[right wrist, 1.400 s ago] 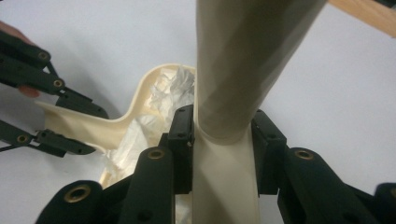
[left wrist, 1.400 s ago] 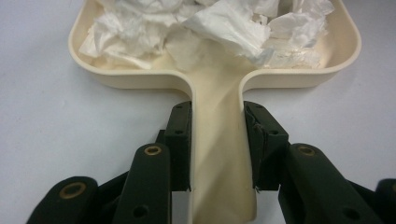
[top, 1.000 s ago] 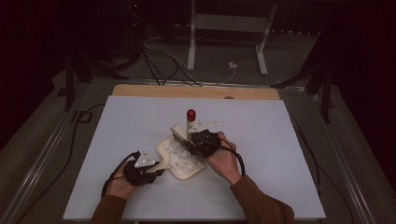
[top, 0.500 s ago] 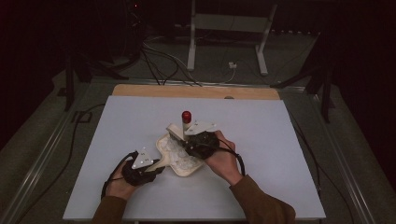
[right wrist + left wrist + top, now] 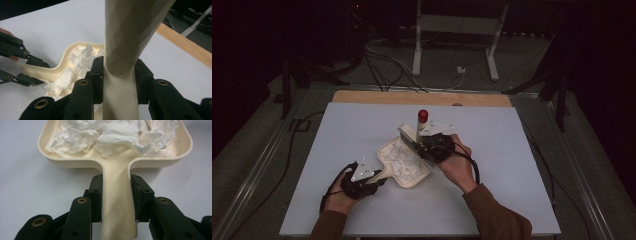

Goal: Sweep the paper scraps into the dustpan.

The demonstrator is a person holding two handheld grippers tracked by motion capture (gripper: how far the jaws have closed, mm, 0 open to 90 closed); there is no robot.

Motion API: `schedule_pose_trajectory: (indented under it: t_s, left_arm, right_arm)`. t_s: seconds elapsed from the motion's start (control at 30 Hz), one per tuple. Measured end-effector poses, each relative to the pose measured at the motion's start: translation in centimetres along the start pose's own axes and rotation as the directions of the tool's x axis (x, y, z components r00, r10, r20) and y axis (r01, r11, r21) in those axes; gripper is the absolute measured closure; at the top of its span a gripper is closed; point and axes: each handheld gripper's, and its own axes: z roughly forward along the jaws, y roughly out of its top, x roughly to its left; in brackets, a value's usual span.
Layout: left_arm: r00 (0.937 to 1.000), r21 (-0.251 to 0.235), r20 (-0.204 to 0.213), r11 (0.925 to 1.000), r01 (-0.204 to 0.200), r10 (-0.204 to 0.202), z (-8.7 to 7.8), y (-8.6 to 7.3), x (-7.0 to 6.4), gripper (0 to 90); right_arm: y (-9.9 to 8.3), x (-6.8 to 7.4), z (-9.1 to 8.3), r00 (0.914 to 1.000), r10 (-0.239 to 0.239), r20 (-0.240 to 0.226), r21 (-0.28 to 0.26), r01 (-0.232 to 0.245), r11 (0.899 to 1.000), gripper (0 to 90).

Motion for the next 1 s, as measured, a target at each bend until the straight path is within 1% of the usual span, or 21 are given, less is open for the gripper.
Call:
schedule_pose_trajectory:
  t_s: [0.23,0.67,1.0]
  left_arm:
    - [1.0,-0.006,-0.005,1.0,0.006,-0.006,-0.1,-0.1,0.1,66.8]
    - [0.9998,-0.011,-0.016,0.9999,0.01,-0.01,-0.5,-0.3,0.4,66.8]
    - [0.9985,-0.036,-0.037,0.9986,0.039,-0.04,-0.9,-0.5,0.7,66.8]
  right_arm:
    - [-0.1,-0.6,0.0,0.9996,0.03,0.001,-0.003,-0.03,1.0,67.4]
    - [-0.3,-2.2,-0.4,0.9968,0.071,0.035,-0.014,-0.071,0.997,67.4]
    - [-0.6,-3.6,-1.0,0.9934,0.099,0.058,-0.021,-0.098,0.995,67.4]
